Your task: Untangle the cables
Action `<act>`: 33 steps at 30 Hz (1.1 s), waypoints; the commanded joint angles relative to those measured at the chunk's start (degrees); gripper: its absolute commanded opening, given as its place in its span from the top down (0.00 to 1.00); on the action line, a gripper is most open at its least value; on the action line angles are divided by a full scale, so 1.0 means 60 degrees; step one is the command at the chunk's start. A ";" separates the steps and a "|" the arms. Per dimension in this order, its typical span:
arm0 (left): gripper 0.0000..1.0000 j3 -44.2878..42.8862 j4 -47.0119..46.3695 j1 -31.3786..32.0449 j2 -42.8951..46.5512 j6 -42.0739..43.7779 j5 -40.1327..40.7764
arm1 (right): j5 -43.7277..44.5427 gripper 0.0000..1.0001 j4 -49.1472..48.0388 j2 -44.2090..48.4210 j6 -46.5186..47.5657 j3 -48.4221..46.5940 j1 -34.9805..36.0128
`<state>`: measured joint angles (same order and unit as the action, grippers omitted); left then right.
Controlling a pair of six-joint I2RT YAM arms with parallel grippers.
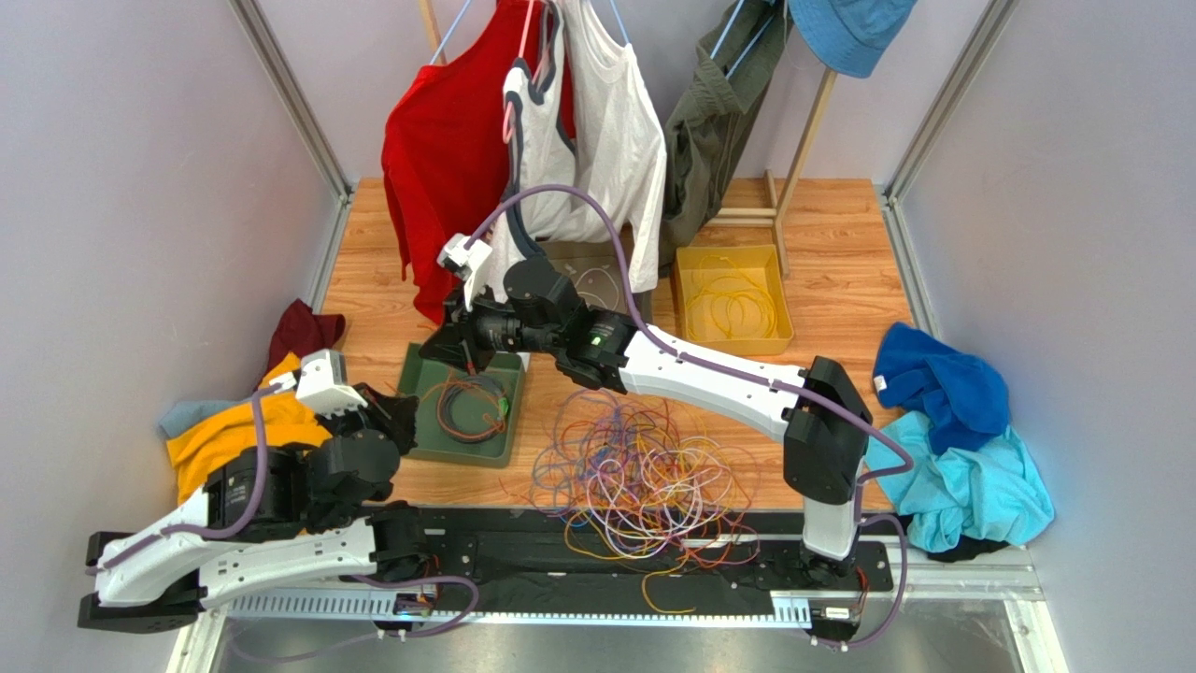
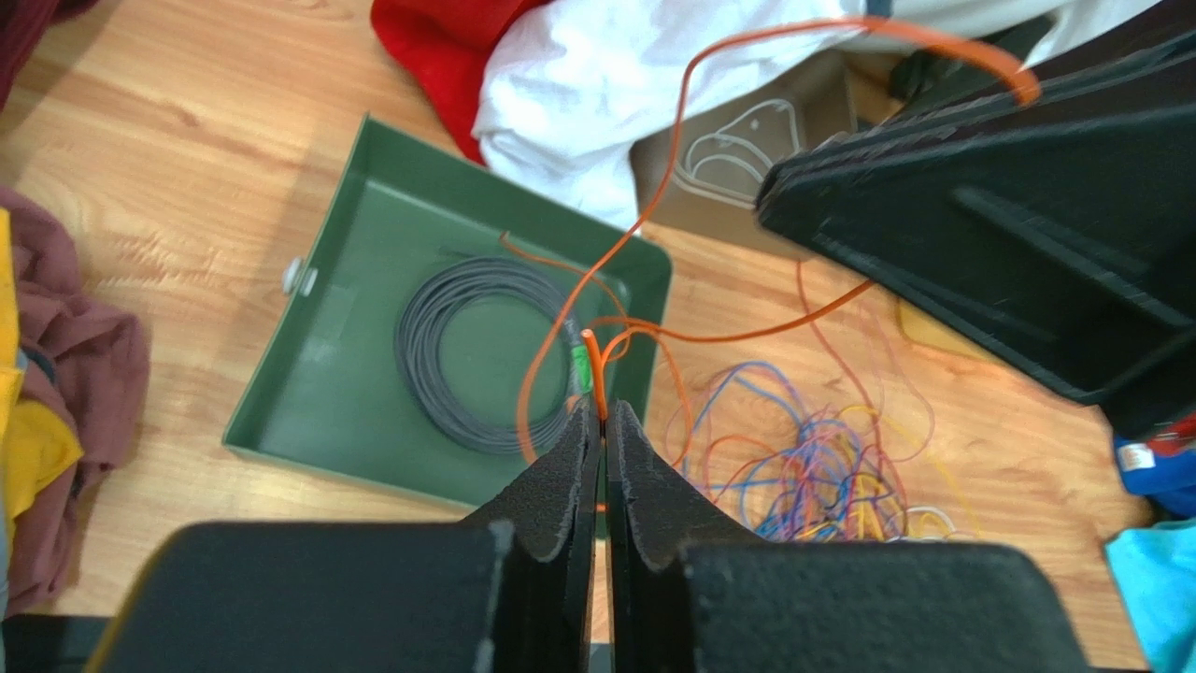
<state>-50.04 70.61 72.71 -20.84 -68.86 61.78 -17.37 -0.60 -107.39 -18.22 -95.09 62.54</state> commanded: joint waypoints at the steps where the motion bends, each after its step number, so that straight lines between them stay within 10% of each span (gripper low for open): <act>1: 0.89 0.0298 0.0449 -0.0018 -0.0042 -0.0769 -0.0262 | -0.0299 1.00 -0.0925 -0.0118 -0.0011 -0.0134 -0.0067; 18: 0.83 0.0621 0.0902 -0.0018 -0.0291 -0.1677 -0.0321 | -0.0650 1.00 -0.0824 -0.1670 -0.0377 0.0541 -0.0185; 24: 0.62 0.0562 0.0933 -0.0018 -0.0423 -0.1678 -0.0350 | 0.0080 0.47 -0.0048 -0.1336 -0.0188 0.0409 -0.0141; 33: 0.50 0.0445 -0.0048 -0.0033 -0.1448 -0.1268 -0.0438 | 0.2776 0.36 0.1989 0.0202 0.0502 0.0833 -0.0097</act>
<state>-46.09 73.93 72.69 -27.16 -77.84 58.89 -9.13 8.49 -114.15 -18.00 -90.85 61.65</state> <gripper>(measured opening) 0.497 0.629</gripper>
